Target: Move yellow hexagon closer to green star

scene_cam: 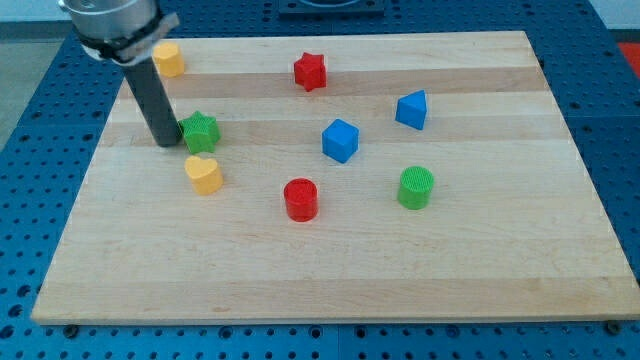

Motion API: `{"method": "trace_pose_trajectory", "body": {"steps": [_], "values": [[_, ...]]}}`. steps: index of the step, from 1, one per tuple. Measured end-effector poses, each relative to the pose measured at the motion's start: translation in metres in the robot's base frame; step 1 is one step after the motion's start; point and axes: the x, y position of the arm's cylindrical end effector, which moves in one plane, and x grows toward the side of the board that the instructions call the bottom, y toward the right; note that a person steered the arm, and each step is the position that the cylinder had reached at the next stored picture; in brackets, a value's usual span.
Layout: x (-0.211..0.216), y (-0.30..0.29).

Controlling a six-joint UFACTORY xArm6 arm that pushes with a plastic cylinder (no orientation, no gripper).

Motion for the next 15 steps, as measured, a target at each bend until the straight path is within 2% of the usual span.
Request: {"method": "trace_pose_trajectory", "body": {"steps": [1,3,4,7,9,13,15], "values": [[-0.055,-0.054],[-0.18,-0.07],[-0.191,-0.064],[-0.172,-0.061],[-0.168,-0.021],[-0.166,-0.037],[-0.145,-0.037]]}}
